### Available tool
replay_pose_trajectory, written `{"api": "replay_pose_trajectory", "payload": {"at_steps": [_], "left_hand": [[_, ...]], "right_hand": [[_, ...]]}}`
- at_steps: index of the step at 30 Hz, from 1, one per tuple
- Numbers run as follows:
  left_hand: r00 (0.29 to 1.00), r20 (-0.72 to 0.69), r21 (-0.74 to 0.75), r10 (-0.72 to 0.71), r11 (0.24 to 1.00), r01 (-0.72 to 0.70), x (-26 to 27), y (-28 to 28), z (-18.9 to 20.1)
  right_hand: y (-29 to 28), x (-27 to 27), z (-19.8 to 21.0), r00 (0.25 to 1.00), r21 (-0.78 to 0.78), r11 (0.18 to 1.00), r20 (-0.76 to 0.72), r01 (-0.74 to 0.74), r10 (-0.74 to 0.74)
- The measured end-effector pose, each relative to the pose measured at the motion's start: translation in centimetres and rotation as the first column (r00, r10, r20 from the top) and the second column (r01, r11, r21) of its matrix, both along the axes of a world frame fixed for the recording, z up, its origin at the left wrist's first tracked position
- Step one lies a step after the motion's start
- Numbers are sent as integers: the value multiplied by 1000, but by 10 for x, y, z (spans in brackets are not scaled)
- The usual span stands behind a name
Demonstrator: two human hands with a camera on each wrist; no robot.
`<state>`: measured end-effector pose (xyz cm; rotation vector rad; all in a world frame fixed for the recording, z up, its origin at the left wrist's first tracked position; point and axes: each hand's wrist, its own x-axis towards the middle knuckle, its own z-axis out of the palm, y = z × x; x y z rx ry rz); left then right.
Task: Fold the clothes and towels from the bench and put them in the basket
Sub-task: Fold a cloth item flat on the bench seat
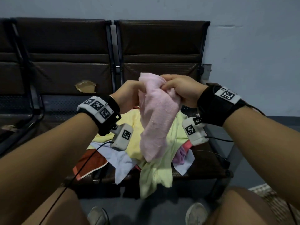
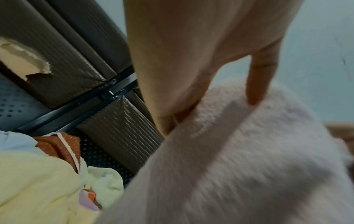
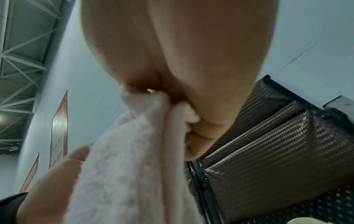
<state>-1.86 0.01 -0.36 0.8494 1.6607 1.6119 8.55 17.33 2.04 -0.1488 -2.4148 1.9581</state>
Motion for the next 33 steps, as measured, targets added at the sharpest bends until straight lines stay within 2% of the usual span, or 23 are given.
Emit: {"api": "replay_pose_trajectory", "payload": {"at_steps": [1,3,7,10,12,14,17,21,24,27,29,31,33], "left_hand": [[998,29,-23,-52,998,52,-5,-2,-1],[998,16,-57,-62,996,63,-19,-1,-2],[986,-92,-75,138,986,-145,-43,11,-2],[926,-277,-77,257,954,-288,-56,27,1],[855,-390,-41,342,921,-387,-66,40,7],[779,-443,38,444,877,-479,-77,51,17],[716,-419,186,558,825,-534,-94,62,39],[697,-396,324,597,802,-502,-109,55,64],[729,-395,344,559,826,-447,-108,36,55],[745,-451,259,491,871,-417,-93,13,14],[754,-535,99,381,915,-392,-78,-5,-24],[800,-572,-131,180,943,-306,-63,-24,-63],[847,-531,-354,-20,913,-200,-50,-39,-96]], "right_hand": [[3,-1,0,1000,-9,1000,18,-3,3],[10,-3,1,998,36,999,56,35,-37],[36,-9,-5,973,280,956,185,81,-137],[57,-26,-13,931,405,897,229,175,-285],[70,-41,-15,911,465,841,153,276,-383],[79,-57,-11,892,476,782,-11,403,-452],[84,-76,3,830,343,756,-256,558,-496],[85,-89,23,739,269,723,-482,636,-470],[78,-82,19,759,307,749,-530,587,-378],[65,-60,-11,827,364,792,-482,490,-290],[56,-39,-40,902,437,813,-365,385,-231],[49,-19,-73,977,484,850,-132,209,-165],[42,-2,-104,986,438,899,147,12,-85]]}}
